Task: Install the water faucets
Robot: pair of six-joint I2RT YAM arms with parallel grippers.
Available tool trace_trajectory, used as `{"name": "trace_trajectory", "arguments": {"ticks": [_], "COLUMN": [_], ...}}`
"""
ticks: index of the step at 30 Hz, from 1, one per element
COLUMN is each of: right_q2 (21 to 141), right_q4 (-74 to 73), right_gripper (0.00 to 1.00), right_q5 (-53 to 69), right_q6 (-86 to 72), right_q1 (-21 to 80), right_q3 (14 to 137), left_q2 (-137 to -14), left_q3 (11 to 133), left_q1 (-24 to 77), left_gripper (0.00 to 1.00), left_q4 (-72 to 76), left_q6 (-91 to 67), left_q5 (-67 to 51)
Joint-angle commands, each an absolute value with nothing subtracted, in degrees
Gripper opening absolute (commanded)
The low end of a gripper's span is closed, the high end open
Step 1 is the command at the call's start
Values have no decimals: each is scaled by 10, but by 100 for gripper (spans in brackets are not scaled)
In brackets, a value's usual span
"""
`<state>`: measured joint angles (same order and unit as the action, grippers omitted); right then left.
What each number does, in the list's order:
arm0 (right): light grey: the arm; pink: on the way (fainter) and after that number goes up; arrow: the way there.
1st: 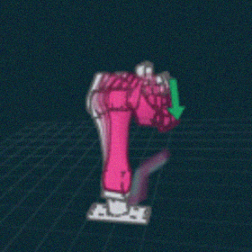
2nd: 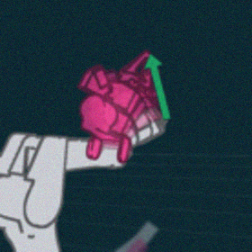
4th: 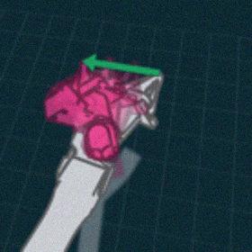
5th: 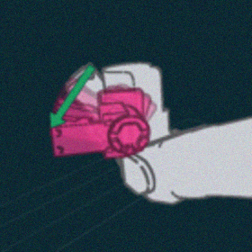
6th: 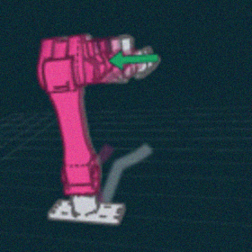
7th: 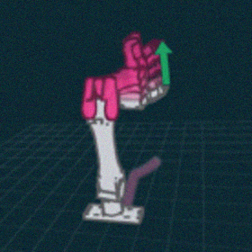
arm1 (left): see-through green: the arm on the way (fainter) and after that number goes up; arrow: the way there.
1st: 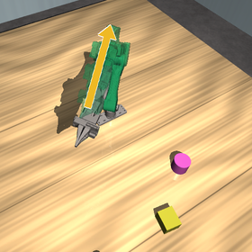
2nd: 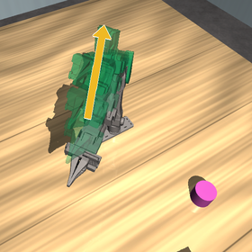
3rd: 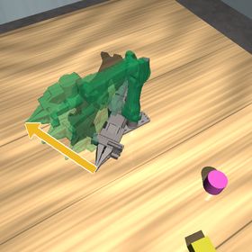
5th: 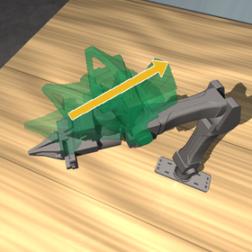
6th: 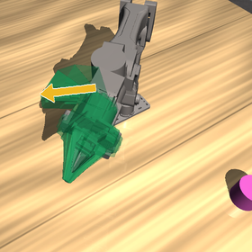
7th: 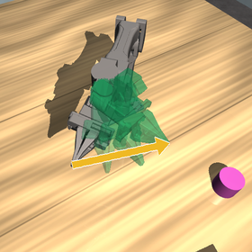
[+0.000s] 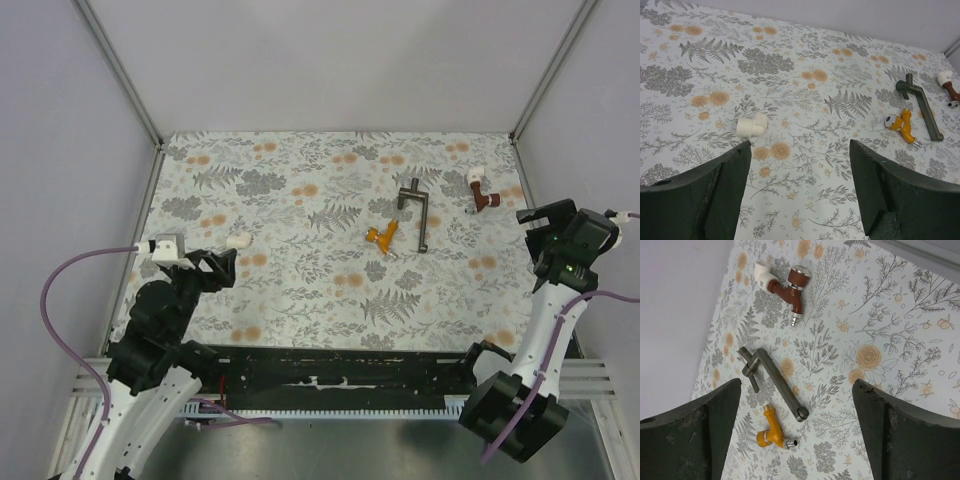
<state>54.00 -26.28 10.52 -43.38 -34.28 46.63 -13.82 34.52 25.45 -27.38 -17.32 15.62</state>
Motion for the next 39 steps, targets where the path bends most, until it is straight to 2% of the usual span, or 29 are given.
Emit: {"name": "trace_trajectory", "arguments": {"ticks": [1, 6, 13, 22, 29, 39], "right_q2": [540, 542, 500, 386, 315, 286], "right_q4": [-375, -451, -505, -483, -426, -411], "right_gripper": [98, 98, 98, 98, 98, 98], "right_q5": [78, 6, -212, -247, -275, -273], "right_q6": [-432, -356, -287, -260, -236, -226], "right_q1": [-338, -259, -100, -62, -25, -11], "right_q3": [548, 639, 715, 693, 610, 581], "left_q2": [-127, -101, -76, -37, -5, -20], "left_q3": [344, 339, 338, 339, 324, 315], "left_q1": [250, 250, 250, 250, 250, 250], "left_gripper": [84, 84, 84, 85, 86, 85], "left_q4": [-265, -270, -286, -292, -287, -269], "left_q6": [-166, -169, -167, -178, -176, -178], "left_q5": [172, 196, 223, 256, 258, 232]}}
